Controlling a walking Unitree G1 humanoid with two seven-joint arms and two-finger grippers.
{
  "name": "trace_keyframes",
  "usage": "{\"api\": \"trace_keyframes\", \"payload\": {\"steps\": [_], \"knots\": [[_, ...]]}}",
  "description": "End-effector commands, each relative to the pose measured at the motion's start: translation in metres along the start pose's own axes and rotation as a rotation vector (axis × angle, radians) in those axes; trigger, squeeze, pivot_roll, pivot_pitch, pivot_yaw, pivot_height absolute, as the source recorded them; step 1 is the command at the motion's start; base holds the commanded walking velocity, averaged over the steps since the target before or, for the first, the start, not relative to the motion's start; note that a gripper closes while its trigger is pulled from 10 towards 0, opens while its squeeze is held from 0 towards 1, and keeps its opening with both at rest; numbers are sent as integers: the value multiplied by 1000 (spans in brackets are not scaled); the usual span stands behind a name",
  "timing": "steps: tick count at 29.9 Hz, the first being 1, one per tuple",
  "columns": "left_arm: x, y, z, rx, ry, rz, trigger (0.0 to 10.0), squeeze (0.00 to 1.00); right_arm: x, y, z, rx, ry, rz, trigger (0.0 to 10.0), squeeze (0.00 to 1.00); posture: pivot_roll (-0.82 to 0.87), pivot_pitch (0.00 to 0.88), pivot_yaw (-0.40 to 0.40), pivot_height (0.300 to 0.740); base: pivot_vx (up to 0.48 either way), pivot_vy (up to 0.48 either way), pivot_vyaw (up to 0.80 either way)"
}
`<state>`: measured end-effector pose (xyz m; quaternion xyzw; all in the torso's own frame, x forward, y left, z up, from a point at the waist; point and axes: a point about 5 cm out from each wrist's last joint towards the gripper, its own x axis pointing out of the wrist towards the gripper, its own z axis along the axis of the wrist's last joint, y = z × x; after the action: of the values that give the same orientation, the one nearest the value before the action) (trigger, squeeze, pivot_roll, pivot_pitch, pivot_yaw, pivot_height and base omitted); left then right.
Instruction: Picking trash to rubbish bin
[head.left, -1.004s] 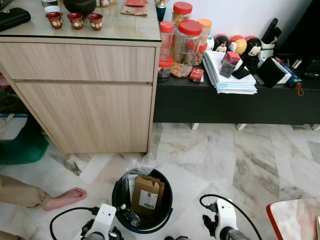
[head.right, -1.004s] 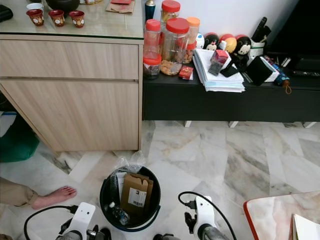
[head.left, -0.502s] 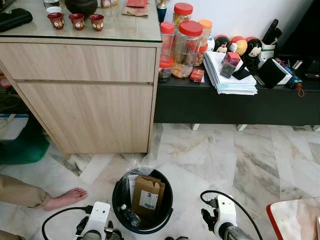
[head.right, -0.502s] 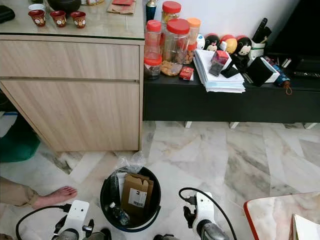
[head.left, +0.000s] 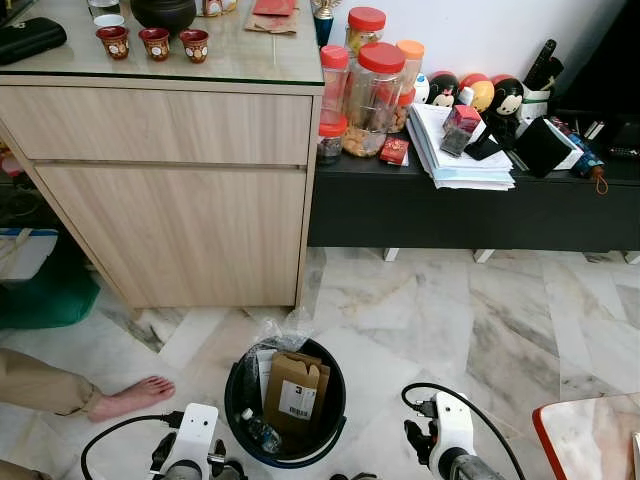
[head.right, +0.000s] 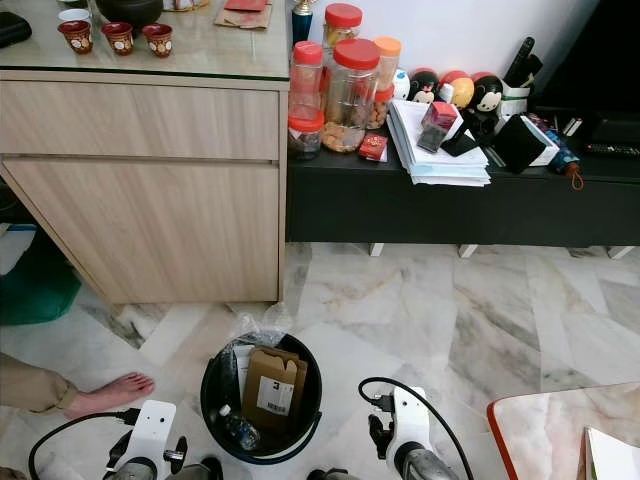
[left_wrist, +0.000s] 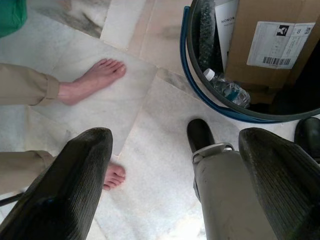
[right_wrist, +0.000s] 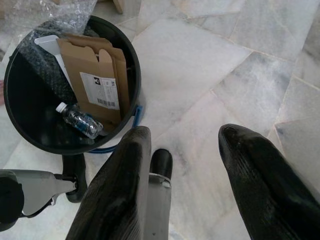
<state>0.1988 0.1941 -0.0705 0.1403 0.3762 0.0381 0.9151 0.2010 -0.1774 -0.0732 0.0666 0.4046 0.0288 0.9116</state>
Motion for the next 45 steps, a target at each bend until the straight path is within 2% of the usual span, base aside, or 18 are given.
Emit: {"api": "trace_keyframes", "payload": {"steps": [1,6,32,40,45], "knots": [[-2,-2,-6,-11,18,-2,10000,0,-2,-4,-5,14,10,-18,10000,0,91,146,-117,740,0,0,0],[-2,-2,-5,-15,17,1,10000,0,-2,-5,-6,15,10,-20,10000,0,89,151,-118,740,0,0,0],[-2,-3,-4,-19,10,0,10000,0,-2,-4,-5,10,6,-14,10000,0,90,157,-120,740,-284,0,0],[-1,-3,-3,-10,1,8,10000,0,-2,-4,-4,-6,1,-2,10000,0,90,157,-120,740,0,0,0],[0,1,6,-6,-44,27,10000,0,0,0,6,-17,-43,41,10000,0,88,154,-122,740,0,0,0]]}}
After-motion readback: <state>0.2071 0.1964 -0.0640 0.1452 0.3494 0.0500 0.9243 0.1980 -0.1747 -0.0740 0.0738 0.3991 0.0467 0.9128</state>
